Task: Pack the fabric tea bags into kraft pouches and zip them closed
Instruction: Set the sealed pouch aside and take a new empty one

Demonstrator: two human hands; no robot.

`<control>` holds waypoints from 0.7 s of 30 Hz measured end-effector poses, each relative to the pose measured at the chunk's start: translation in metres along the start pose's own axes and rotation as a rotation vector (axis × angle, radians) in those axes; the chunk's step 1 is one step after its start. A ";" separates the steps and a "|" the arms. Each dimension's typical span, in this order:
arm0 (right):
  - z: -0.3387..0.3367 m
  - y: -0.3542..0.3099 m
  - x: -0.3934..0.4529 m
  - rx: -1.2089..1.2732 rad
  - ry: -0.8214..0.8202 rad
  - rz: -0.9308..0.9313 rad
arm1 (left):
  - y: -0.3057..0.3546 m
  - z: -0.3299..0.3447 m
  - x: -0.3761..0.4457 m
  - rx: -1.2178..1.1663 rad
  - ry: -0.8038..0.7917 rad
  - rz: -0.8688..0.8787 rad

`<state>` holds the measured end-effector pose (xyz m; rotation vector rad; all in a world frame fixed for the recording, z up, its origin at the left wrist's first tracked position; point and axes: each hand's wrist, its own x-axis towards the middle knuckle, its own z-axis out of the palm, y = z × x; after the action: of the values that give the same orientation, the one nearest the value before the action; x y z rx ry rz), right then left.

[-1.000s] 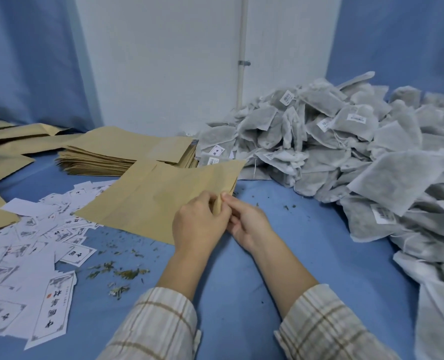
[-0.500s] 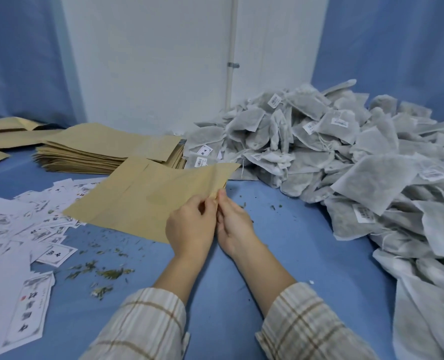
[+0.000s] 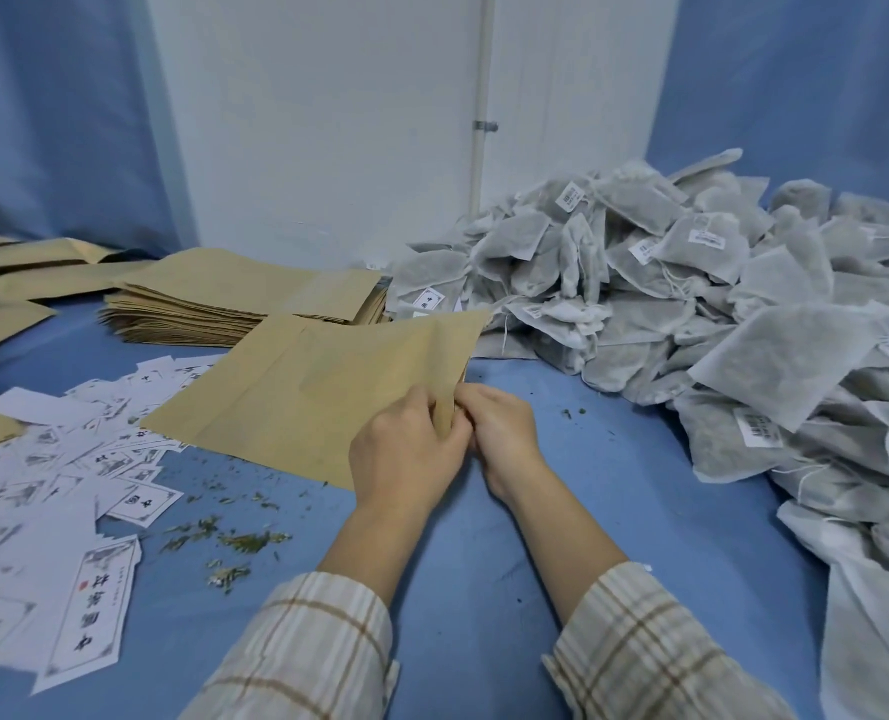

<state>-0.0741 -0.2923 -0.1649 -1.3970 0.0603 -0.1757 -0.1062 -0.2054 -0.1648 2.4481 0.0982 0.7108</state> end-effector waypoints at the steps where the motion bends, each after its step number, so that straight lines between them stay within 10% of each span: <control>1: -0.003 -0.001 0.001 -0.076 -0.024 -0.037 | -0.002 0.000 0.001 0.027 -0.012 0.018; 15: -0.013 0.002 0.003 -0.681 -0.120 -0.246 | 0.000 -0.001 0.004 0.260 -0.092 0.093; 21: -0.015 -0.005 0.001 -0.418 -0.118 -0.224 | 0.002 -0.002 0.003 0.286 -0.162 0.198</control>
<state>-0.0756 -0.3079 -0.1629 -1.8290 -0.1667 -0.2774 -0.1048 -0.2053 -0.1610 2.8087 -0.1150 0.6132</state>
